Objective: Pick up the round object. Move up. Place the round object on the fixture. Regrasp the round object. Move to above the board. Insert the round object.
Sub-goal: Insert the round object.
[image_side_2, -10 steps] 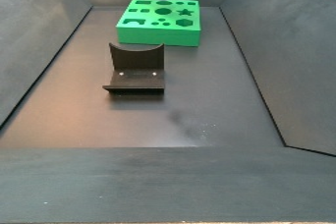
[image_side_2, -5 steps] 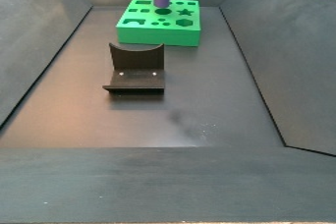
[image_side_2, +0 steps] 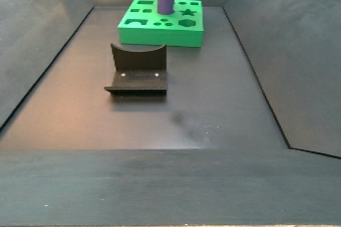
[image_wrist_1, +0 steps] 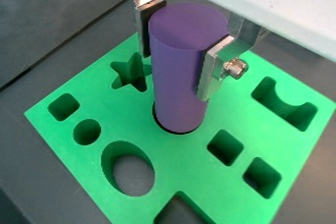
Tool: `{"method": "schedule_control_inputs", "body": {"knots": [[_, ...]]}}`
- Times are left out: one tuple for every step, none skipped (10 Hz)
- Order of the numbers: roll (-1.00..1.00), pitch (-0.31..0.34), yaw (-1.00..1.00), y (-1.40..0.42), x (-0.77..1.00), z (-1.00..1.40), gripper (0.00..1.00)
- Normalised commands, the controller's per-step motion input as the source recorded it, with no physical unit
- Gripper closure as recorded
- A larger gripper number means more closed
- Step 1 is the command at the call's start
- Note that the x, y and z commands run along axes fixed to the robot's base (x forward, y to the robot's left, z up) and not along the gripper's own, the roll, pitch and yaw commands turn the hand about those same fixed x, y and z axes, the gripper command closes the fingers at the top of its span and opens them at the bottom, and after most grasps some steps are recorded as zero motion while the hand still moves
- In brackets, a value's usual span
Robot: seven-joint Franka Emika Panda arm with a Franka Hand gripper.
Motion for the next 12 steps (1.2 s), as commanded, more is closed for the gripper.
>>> {"method": "schedule_control_inputs", "body": {"knots": [[0.09,-0.106,0.0,-0.04,0.0,-0.41,1.0],[0.1,-0.106,0.0,-0.04,-0.01,-0.44,1.0],[0.17,-0.076,0.0,-0.06,0.0,-0.51,1.0],[0.27,-0.03,0.0,-0.11,0.0,-0.6,1.0],[0.35,0.0,0.09,-0.15,0.0,-0.68,1.0],[0.33,0.0,0.15,-0.15,0.0,-0.67,1.0],[0.31,0.003,0.15,-0.17,0.0,-0.68,1.0],[0.3,0.01,0.15,-0.17,0.0,-0.7,1.0],[0.28,0.041,0.11,-0.18,0.0,-0.71,1.0],[0.24,0.033,0.05,-0.12,0.05,-0.79,1.0],[0.0,-0.019,0.0,0.0,-0.04,-0.17,1.0],[0.0,0.0,0.0,0.0,0.0,0.0,1.0]]}}
